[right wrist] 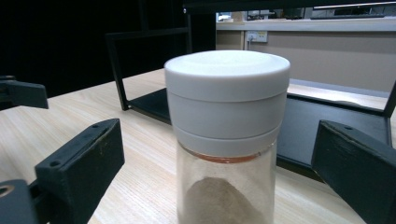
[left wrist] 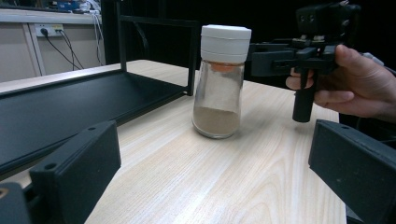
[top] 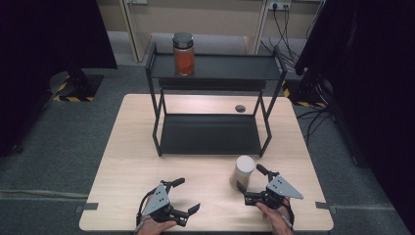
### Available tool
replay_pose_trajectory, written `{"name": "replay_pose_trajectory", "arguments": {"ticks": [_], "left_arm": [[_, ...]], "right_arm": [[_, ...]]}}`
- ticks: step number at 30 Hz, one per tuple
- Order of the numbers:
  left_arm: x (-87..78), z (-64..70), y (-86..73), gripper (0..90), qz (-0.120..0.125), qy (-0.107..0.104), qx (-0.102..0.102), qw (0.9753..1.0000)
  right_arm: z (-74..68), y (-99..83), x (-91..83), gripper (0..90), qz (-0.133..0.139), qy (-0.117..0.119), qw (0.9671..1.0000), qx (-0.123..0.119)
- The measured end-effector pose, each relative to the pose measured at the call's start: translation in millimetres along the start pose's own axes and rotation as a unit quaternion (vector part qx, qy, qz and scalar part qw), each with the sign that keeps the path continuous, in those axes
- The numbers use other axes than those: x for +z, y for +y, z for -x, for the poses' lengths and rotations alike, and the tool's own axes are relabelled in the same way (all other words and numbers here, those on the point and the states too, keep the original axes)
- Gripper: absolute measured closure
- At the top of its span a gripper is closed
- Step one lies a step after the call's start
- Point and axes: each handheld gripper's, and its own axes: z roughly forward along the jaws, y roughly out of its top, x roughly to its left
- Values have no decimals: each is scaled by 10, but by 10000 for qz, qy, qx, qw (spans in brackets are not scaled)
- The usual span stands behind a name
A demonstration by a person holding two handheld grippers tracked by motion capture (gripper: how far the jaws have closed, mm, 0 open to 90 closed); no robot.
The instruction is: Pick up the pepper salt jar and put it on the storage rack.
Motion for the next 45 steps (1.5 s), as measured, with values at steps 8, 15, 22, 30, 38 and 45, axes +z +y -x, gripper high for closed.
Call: {"name": "replay_pose_trajectory", "arguments": {"ticks": [8,15,22,30,38,45], "left_arm": [[4,2,-3,18,-13,-17,-28,10000],[0,5,-2,18,-11,-18,-18,10000],[-1,7,-3,18,-16,-18,-24,10000],[-3,7,-3,19,-15,-18,-24,10000],[-7,5,-4,22,-8,-20,-28,10000],[-13,1,-5,27,6,-13,-25,10000]], "right_arm": [[25,-5,74,68,-79,-37,10000,-27],[44,-1,142,123,-100,-48,9999,-18],[58,0,193,211,-154,13,9999,-47],[84,-11,233,318,-172,67,9998,-19],[55,2,224,346,-173,1,9998,-78],[53,41,184,348,-113,-24,9999,-9]]}}
